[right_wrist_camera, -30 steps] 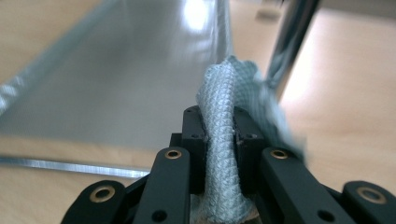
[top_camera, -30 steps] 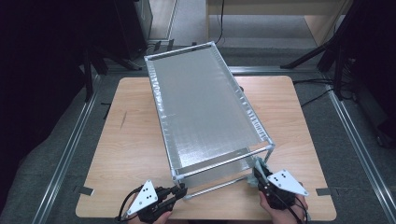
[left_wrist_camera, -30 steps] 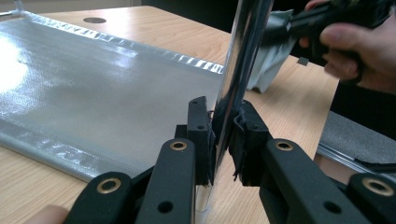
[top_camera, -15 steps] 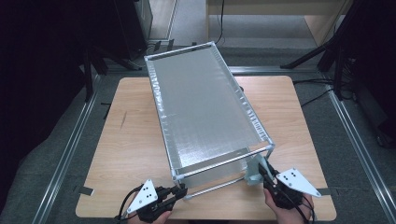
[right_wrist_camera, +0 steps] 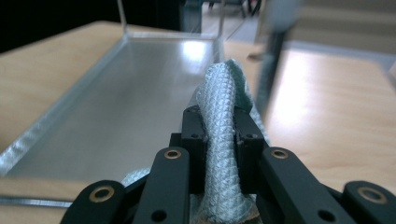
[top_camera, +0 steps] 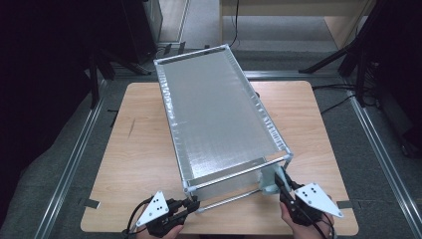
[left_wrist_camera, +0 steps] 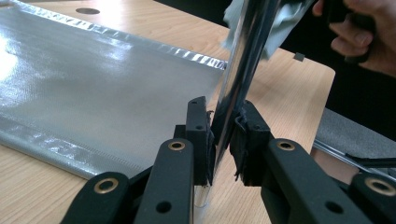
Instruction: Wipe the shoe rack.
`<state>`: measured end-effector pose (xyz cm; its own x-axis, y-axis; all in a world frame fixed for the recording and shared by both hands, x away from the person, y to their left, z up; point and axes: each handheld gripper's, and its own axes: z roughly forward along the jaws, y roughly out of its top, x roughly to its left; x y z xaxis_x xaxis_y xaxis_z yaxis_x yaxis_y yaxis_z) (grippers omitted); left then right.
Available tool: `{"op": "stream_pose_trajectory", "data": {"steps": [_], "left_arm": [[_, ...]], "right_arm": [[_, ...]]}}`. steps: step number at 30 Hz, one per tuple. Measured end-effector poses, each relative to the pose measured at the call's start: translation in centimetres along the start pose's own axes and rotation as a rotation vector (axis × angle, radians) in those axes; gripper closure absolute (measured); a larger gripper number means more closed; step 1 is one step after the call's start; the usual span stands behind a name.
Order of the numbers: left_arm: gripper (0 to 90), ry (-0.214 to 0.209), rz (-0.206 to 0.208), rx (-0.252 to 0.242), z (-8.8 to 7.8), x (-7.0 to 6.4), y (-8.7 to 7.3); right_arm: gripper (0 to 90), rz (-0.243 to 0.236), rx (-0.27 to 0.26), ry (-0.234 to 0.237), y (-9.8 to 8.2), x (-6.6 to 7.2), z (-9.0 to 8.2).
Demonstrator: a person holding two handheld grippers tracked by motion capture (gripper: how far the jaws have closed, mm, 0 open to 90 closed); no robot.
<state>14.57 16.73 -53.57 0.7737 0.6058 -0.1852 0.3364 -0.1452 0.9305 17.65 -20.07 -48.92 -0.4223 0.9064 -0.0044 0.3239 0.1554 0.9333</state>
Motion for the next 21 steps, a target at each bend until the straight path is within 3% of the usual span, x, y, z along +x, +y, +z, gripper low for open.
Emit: {"op": "stream_pose_trajectory", "data": {"steps": [4,7,10,14,18,21], "left_arm": [[78.8,0.003,0.016,0.005,0.1,-0.3,0.0],[78.8,-0.001,0.013,0.005,0.1,-0.3,0.0],[78.7,-0.001,0.011,0.006,0.1,-0.2,0.0],[78.3,0.001,0.006,0.007,-0.1,-0.2,0.1],[75.8,-0.021,0.003,-0.035,-0.6,-0.1,0.4],[78.0,-0.012,0.018,-0.027,-0.6,-0.2,0.5]], "right_arm": [[78.7,-0.033,0.123,0.052,-1.9,0.9,2.5],[77.0,0.001,0.169,0.103,-2.6,1.3,3.7],[63.9,-0.016,0.219,0.066,-3.3,1.4,4.4],[54.4,-0.005,0.273,0.092,-3.7,1.7,4.9],[55.9,-0.02,0.299,0.076,-4.0,2.2,5.4],[67.2,-0.021,0.299,0.083,-4.0,2.2,5.7]]}}
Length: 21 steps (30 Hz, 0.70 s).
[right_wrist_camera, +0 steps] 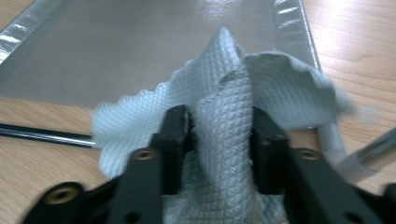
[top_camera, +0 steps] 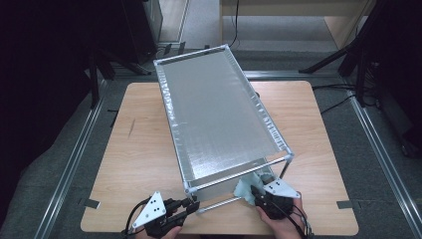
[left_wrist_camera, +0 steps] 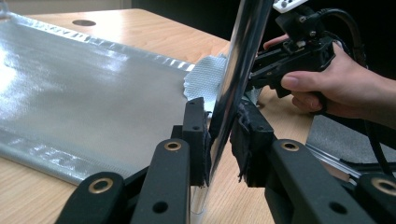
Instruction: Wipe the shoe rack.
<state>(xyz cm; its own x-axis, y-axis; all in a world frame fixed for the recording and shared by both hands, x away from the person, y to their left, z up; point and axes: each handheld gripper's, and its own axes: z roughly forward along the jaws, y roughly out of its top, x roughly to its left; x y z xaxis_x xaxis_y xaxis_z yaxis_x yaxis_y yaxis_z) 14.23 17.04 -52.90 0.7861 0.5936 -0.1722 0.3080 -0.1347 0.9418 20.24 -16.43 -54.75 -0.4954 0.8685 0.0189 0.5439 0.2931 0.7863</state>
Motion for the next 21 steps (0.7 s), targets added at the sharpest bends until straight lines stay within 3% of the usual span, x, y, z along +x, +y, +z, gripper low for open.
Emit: {"op": "stream_pose_trajectory", "data": {"steps": [3,7,11,15,21], "left_arm": [[79.6,-0.001,0.005,0.009,0.0,0.0,0.1],[80.0,0.0,0.006,0.011,0.2,-0.1,0.1],[79.9,-0.001,-0.002,0.012,0.3,-0.2,0.1],[79.8,-0.007,-0.006,0.01,0.5,-0.3,0.1],[80.0,-0.014,0.007,0.015,1.3,-1.2,0.2]], "right_arm": [[74.8,0.001,0.01,-0.005,0.2,0.0,0.1],[76.9,0.013,0.003,-0.148,0.5,-0.5,0.3],[77.5,0.026,0.007,-0.168,0.4,-0.6,0.5],[77.5,0.026,0.004,-0.108,0.5,0.8,0.8],[77.4,-0.045,-0.002,0.032,0.5,5.6,1.7]]}}
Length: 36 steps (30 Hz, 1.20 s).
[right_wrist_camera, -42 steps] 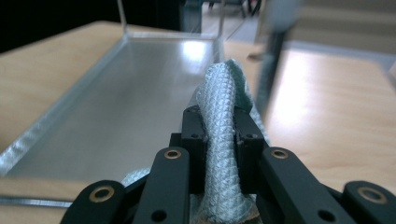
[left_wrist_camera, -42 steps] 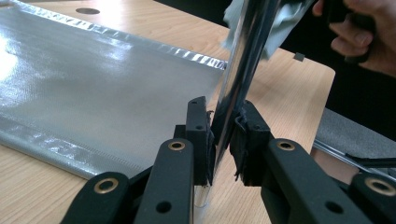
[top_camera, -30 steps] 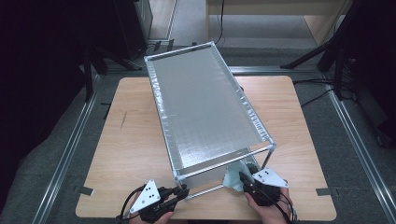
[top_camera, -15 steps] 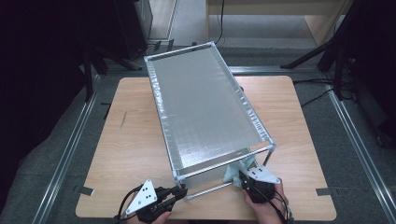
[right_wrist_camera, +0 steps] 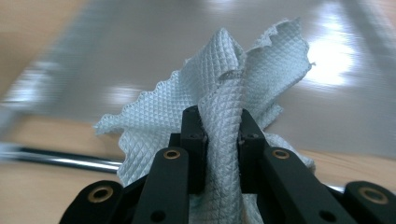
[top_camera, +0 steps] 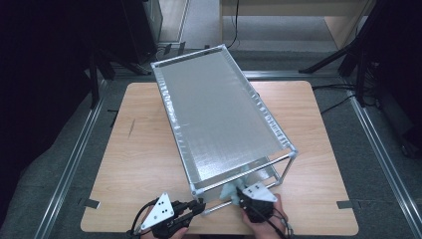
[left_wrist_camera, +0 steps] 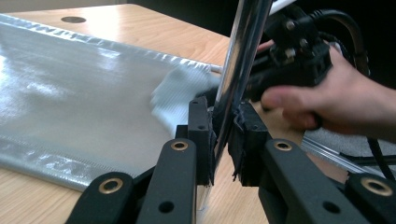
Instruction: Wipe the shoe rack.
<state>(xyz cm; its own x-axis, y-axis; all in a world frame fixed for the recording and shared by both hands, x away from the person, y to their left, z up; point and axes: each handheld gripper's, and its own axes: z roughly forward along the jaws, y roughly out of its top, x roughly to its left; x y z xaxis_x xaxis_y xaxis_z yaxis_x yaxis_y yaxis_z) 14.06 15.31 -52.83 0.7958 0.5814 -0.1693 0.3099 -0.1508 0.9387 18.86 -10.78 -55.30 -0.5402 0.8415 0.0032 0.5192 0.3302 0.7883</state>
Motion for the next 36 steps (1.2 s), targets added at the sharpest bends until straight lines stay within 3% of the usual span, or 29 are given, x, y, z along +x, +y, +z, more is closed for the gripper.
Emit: {"op": "stream_pose_trajectory", "data": {"steps": [3,4,6,8,10,12,16,21,25,29,36], "left_arm": [[79.9,-0.005,-0.006,0.0,0.0,0.1,0.0],[79.9,-0.004,-0.006,0.001,0.0,0.1,0.0],[79.9,-0.006,-0.005,0.002,0.0,0.1,0.0],[79.9,-0.008,-0.003,0.002,0.0,0.1,0.0],[79.9,-0.009,-0.001,0.003,-0.1,0.1,0.0],[80.0,-0.012,0.003,0.006,-0.1,0.2,0.0],[80.0,-0.018,0.002,0.008,-0.2,0.3,0.0],[80.0,-0.018,0.0,0.008,-0.2,0.3,0.0],[79.9,-0.02,-0.003,0.006,-0.2,0.3,0.0],[79.9,-0.017,-0.004,0.006,-0.2,0.3,0.0],[79.9,-0.014,-0.008,0.005,-0.1,0.2,0.0]], "right_arm": [[77.1,-0.015,0.001,0.119,0.2,2.1,0.4],[76.4,-0.045,0.0,0.168,0.2,3.0,0.5],[74.2,-0.082,-0.004,0.164,0.2,3.5,0.6],[69.9,-0.082,-0.002,0.161,0.2,3.1,0.6],[65.5,-0.062,0.003,0.117,0.2,2.2,0.5],[66.9,-0.022,0.014,0.088,0.3,0.9,0.3],[73.2,0.002,0.027,-0.009,0.3,-2.0,-0.4],[76.6,0.026,0.03,-0.184,-0.1,-6.2,-1.6],[76.9,0.087,0.02,-0.209,-0.3,-7.7,-2.2],[77.0,0.065,0.023,-0.174,-0.3,-6.2,-1.6],[76.6,-0.021,0.006,0.01,0.0,-0.2,-0.3]]}}
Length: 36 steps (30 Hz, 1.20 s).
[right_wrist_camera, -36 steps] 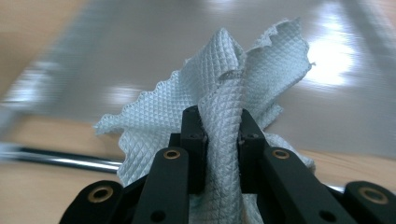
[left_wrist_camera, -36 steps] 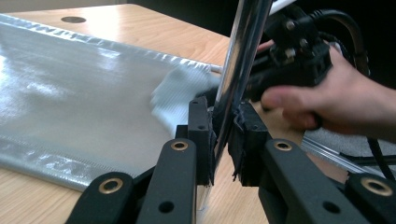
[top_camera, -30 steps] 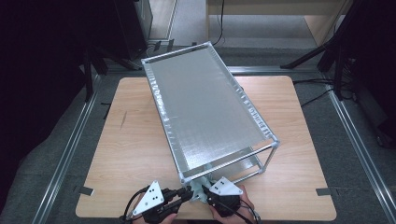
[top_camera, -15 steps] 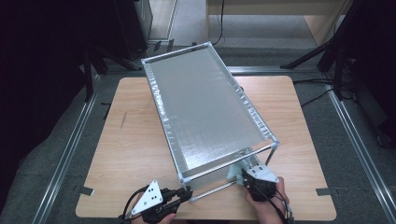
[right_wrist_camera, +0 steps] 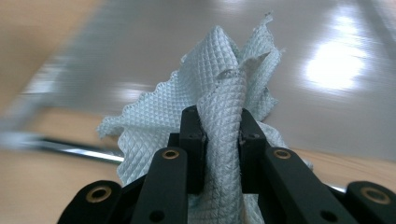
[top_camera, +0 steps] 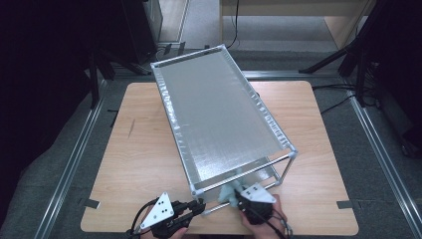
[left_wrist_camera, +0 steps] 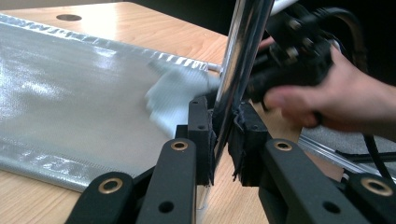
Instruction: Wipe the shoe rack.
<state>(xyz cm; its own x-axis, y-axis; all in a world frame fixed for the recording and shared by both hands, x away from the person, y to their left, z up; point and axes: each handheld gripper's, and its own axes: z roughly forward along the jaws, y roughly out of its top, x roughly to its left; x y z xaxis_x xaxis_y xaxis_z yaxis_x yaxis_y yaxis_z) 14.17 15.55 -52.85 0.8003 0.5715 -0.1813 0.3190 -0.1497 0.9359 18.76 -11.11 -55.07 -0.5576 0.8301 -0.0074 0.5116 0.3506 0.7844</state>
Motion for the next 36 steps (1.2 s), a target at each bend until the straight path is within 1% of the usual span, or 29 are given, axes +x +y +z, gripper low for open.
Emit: {"op": "stream_pose_trajectory", "data": {"steps": [2,4,5,6,7,8,10,12,15,16,17,19,21,22,23,24,25,26,27,29,30,31,32,33,34,35,36], "left_arm": [[79.9,0.001,0.0,0.0,0.0,0.0,0.0],[79.8,-0.001,-0.001,0.0,0.0,0.0,0.0],[79.8,-0.002,-0.001,0.0,0.0,0.0,0.0],[79.8,-0.002,-0.001,0.0,0.0,0.0,0.0],[79.8,-0.002,-0.001,0.0,0.0,0.0,0.0],[79.8,-0.003,-0.001,0.001,0.0,0.0,0.0],[79.8,-0.005,-0.002,0.001,0.0,0.1,0.0],[79.7,-0.005,-0.002,0.003,0.0,0.1,0.0],[79.6,-0.007,-0.004,0.003,0.0,0.1,0.0],[79.6,-0.007,-0.004,0.003,0.0,0.1,0.0],[79.6,-0.006,-0.004,0.003,0.0,0.1,0.0],[79.6,-0.008,-0.004,0.003,0.0,0.1,0.0],[79.6,-0.008,-0.005,0.003,0.0,0.1,0.0],[79.5,-0.009,-0.006,0.003,0.0,0.2,0.0],[79.4,-0.009,-0.007,0.003,0.0,0.2,0.0],[79.4,-0.011,-0.01,0.002,0.0,0.2,0.0],[79.3,-0.014,-0.017,0.0,0.1,0.2,-0.1],[79.1,-0.016,-0.02,0.0,0.1,0.2,-0.1],[79.0,-0.018,-0.022,0.0,0.1,0.2,-0.1],[79.0,-0.013,-0.021,0.0,0.1,0.2,-0.1],[79.0,-0.01,-0.023,-0.003,0.1,0.1,-0.1],[79.1,-0.009,-0.023,-0.002,0.1,0.1,-0.1],[79.1,-0.01,-0.022,-0.003,0.2,0.1,-0.1],[79.1,-0.01,-0.021,-0.003,0.2,0.1,-0.1],[79.1,-0.009,-0.022,-0.004,0.2,0.1,-0.1],[79.1,-0.009,-0.021,-0.004,0.2,0.1,-0.1],[79.1,-0.009,-0.021,-0.003,0.2,0.1,-0.1]], "right_arm": [[76.5,-0.03,-0.004,0.066,0.1,2.1,0.3],[76.3,-0.077,-0.013,0.107,0.0,3.8,0.5],[76.4,-0.098,-0.017,0.109,0.0,4.3,0.5],[76.3,-0.106,-0.017,0.109,0.1,4.5,0.5],[76.3,-0.095,-0.014,0.122,0.1,4.2,0.5],[76.3,-0.075,-0.011,0.134,0.1,3.8,0.5],[76.3,-0.055,-0.007,0.112,0.1,2.8,0.4],[76.3,-0.041,0.0,0.072,0.0,1.4,0.2],[76.2,-0.012,0.012,-0.004,-0.1,-1.1,-0.4],[76.2,-0.006,0.018,-0.042,-0.1,-2.1,-0.6],[76.2,0.016,0.021,-0.087,-0.2,-3.3,-1.0],[76.2,0.063,0.017,-0.119,-0.4,-5.1,-1.7],[76.1,0.074,0.008,-0.169,-0.6,-6.3,-2.3],[76.1,0.08,0.01,-0.175,-0.7,-6.6,-2.4],[76.2,0.094,0.007,-0.168,-0.8,-6.7,-2.5],[76.2,0.096,0.008,-0.162,-0.8,-6.5,-2.4],[76.2,0.087,0.014,-0.153,-0.8,-6.0,-2.1],[76.2,0.07,0.011,-0.143,-0.8,-5.2,-1.8],[76.2,0.066,0.01,-0.129,-0.7,-4.7,-1.6],[76.1,0.046,0.009,-0.084,-0.5,-3.2,-1.1],[76.0,0.034,0.004,-0.064,-0.5,-2.3,-0.8],[75.9,0.025,-0.006,-0.038,-0.4,-1.1,-0.3],[75.8,0.008,-0.011,-0.022,-0.4,-0.2,-0.1],[75.6,-0.029,-0.02,0.006,-0.3,1.4,0.3],[75.4,-0.046,-0.023,0.032,-0.2,2.3,0.5],[75.2,-0.071,-0.027,0.067,-0.2,3.4,0.7],[75.2,-0.097,-0.031,0.091,-0.1,4.3,0.8]]}}
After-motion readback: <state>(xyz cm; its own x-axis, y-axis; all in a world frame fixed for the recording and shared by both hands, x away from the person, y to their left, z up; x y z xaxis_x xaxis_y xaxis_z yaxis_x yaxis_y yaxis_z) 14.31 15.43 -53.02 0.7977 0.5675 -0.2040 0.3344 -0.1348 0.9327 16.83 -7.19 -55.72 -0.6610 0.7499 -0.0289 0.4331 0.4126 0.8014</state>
